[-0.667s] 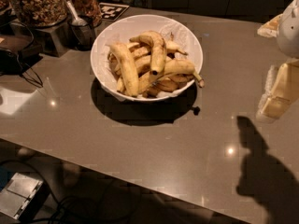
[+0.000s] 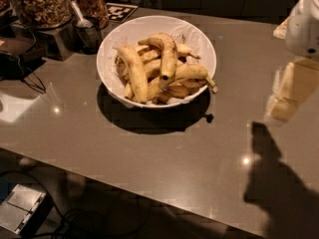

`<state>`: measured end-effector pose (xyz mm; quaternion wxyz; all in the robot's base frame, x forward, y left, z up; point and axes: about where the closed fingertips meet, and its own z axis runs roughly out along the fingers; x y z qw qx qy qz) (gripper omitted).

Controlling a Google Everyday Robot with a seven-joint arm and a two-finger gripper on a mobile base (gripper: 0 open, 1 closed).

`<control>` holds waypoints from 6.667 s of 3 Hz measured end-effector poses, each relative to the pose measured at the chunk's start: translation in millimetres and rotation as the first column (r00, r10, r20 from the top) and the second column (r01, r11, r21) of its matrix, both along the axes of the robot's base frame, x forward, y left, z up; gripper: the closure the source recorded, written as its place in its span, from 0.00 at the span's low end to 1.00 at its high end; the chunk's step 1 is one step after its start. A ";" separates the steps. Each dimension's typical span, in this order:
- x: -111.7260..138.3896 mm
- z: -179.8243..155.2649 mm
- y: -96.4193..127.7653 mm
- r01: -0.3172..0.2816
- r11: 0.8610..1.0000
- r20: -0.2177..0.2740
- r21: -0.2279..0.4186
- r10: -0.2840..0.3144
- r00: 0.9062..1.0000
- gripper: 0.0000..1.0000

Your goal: Pick banana from white bowl

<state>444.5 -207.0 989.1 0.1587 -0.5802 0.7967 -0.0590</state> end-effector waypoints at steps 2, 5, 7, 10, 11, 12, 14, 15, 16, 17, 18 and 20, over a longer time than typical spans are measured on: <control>38.4 -6.3 25.5 0.121 0.988 -0.089 -0.097 -0.129 0.988 0.00; 61.6 39.9 89.9 0.218 0.976 0.044 -0.002 -0.218 0.975 0.00; 103.0 39.5 117.8 0.251 0.968 0.036 0.025 -0.251 0.967 0.00; 155.8 45.9 170.4 0.237 0.963 0.028 0.124 -0.242 0.970 0.00; 157.5 27.9 155.0 0.318 0.936 -0.035 0.152 -0.317 0.948 0.00; 156.8 18.1 147.7 0.370 0.914 -0.074 0.170 -0.362 0.929 0.00; 152.5 7.2 147.5 0.400 0.903 -0.104 0.157 -0.388 0.916 0.39; 150.5 4.8 152.8 0.388 0.910 -0.104 0.147 -0.376 0.921 0.36; 148.3 5.2 159.9 0.363 0.921 -0.104 0.142 -0.351 0.931 0.29; 147.4 11.5 168.3 0.331 0.933 -0.092 0.139 -0.321 0.943 0.25; 148.2 27.4 179.6 0.285 0.945 -0.080 0.160 -0.275 0.958 0.32; 162.4 34.6 192.3 0.301 0.946 -0.046 0.125 -0.297 0.954 0.32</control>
Offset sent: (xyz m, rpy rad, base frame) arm 0.0351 0.0294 -0.0179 -0.1822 0.2510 -0.1830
